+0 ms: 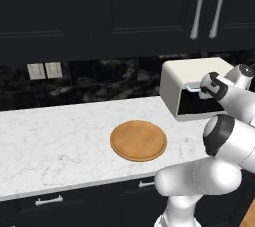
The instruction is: Pick up the kebab skewer and baguette bread, and place them inside the toaster oven. Close the toaster oven door and start by setting the timer.
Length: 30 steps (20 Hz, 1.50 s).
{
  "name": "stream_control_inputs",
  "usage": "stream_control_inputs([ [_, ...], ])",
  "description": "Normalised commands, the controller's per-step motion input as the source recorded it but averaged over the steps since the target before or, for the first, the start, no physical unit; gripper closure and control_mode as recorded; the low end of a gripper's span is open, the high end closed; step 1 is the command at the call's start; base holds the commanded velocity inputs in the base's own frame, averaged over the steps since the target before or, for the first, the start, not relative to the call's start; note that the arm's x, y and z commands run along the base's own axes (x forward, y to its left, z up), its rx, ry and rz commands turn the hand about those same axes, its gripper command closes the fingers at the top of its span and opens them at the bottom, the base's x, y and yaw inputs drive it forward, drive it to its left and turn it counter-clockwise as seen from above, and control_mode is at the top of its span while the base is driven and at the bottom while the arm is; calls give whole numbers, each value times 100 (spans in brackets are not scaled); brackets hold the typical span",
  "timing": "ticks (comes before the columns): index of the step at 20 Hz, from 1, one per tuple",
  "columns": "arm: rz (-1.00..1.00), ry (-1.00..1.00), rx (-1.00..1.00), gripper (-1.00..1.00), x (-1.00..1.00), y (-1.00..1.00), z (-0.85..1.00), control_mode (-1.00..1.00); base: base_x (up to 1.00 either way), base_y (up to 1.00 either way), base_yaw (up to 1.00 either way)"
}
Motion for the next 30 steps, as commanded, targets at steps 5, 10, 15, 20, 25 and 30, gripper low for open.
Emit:
stream_control_inputs([
  [5, 0, 1, 0, -100, -40, -9, 0, -100, 0, 0, 0],
  [10, 6, -6, 0, -100, -22, -55, 3, -100, 0, 0, 0],
  [15, 26, -24, -12, -100, -5, -43, 6, -100, 0, 0, 0],
  [20, 47, -27, -23, -100, 0, -53, 0, -100, 0, 0, 0],
  [25, 39, -40, -29, -100, -22, -41, -3, -100, 0, 0, 0],
  [30, 18, -24, -20, -100, -2, -50, 0, -100, 0, 0, 0],
])
